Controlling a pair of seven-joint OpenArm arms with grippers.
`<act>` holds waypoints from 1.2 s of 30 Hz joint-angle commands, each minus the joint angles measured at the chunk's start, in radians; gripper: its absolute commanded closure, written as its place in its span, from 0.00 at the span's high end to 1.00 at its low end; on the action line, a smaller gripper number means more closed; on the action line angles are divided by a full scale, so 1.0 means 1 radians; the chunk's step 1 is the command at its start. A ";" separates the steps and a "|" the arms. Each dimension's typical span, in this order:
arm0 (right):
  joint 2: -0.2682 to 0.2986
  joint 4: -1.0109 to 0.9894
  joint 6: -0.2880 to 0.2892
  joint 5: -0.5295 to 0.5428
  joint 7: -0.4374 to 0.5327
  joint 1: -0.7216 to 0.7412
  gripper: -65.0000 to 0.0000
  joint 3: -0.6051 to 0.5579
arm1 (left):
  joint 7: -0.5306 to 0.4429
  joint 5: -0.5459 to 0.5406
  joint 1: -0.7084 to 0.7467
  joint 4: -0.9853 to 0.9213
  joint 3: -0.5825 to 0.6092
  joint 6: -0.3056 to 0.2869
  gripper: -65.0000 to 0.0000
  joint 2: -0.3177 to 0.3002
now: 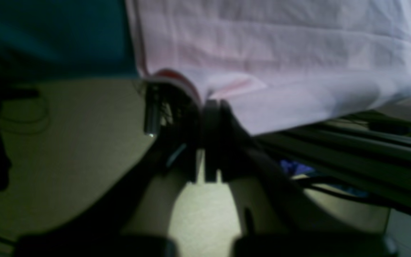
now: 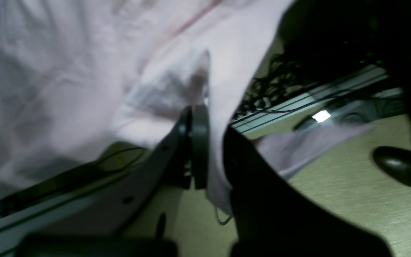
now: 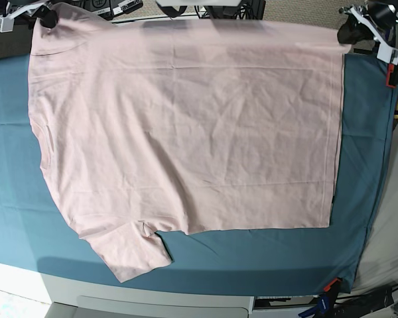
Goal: Fold the T-shirt properly
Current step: 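Lift the shoulder edge with both grippers and fold it over the body, then lay the folded edge down and open both grippers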
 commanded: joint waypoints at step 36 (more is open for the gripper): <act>0.011 0.012 -0.017 -0.478 0.274 0.628 0.00 -0.302 | -0.121 0.142 -0.322 0.016 0.045 0.026 0.00 -0.018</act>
